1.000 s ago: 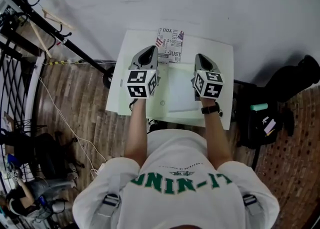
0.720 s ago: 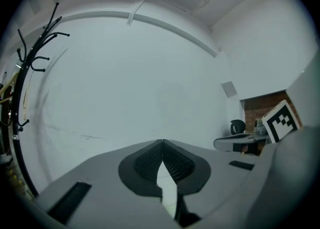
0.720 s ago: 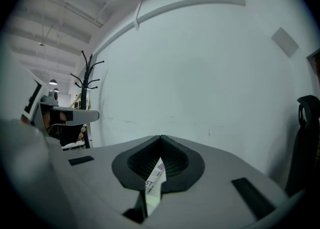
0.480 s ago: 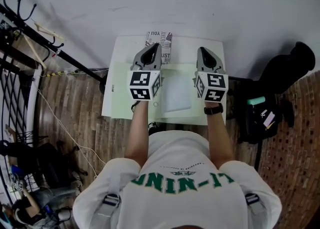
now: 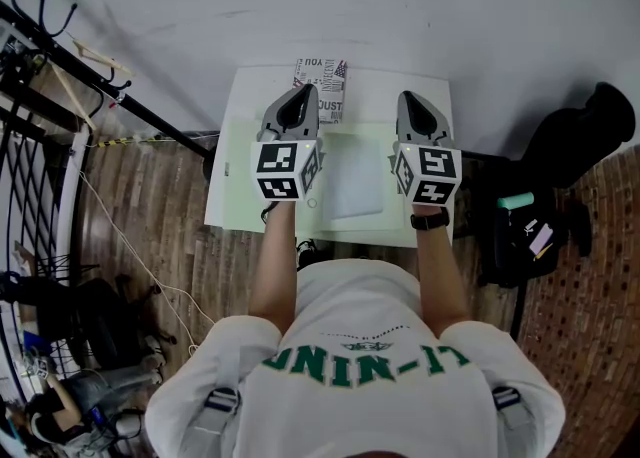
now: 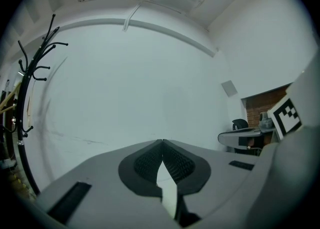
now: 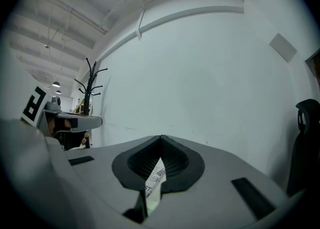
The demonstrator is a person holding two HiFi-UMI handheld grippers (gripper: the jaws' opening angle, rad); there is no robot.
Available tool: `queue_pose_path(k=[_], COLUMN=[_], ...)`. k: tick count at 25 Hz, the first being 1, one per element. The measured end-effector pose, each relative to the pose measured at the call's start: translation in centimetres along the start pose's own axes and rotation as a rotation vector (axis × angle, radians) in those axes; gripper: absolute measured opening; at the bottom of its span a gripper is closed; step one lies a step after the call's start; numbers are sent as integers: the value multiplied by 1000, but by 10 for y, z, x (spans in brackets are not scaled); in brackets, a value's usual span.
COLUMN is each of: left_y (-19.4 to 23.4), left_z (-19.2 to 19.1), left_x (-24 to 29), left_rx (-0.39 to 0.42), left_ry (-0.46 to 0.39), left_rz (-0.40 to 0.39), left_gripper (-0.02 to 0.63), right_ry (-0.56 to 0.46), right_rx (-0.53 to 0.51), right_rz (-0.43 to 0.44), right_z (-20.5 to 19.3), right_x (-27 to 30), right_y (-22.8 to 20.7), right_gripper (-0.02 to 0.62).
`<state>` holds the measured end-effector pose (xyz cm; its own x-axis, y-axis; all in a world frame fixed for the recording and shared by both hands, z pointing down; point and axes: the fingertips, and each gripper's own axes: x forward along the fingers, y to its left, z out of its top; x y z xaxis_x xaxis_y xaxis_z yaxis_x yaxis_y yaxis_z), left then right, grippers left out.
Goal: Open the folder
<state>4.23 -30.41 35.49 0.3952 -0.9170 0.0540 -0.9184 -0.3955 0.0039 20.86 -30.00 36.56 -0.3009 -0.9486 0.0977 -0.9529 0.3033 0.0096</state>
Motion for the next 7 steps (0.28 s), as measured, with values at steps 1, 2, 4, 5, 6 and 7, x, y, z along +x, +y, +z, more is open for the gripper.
queue_pose_path(k=[1, 2, 4, 5, 6, 7], left_y=[-1, -3, -5, -6, -7, -8], left_z=[0, -1, -4, -6, -8, -11], left_x=[-2, -3, -3, -2, -1, 0], left_rx=[3, 6, 13, 18, 24, 30], left_ry=[-2, -4, -4, -1, 3, 7], left_rz=[4, 7, 13, 15, 18, 21], left_gripper=[14, 14, 14, 14, 14, 14], right_ry=[-4, -8, -14, -16, -18, -19], right_rx=[1, 3, 10, 14, 18, 21], right_rz=[3, 7, 14, 18, 22, 25], right_z=[1, 1, 0, -1, -2, -2], right_x=[-2, -4, -5, -5, -5, -5], right_y=[0, -1, -3, -4, -5, -6], right_gripper=[15, 15, 15, 15, 15, 15])
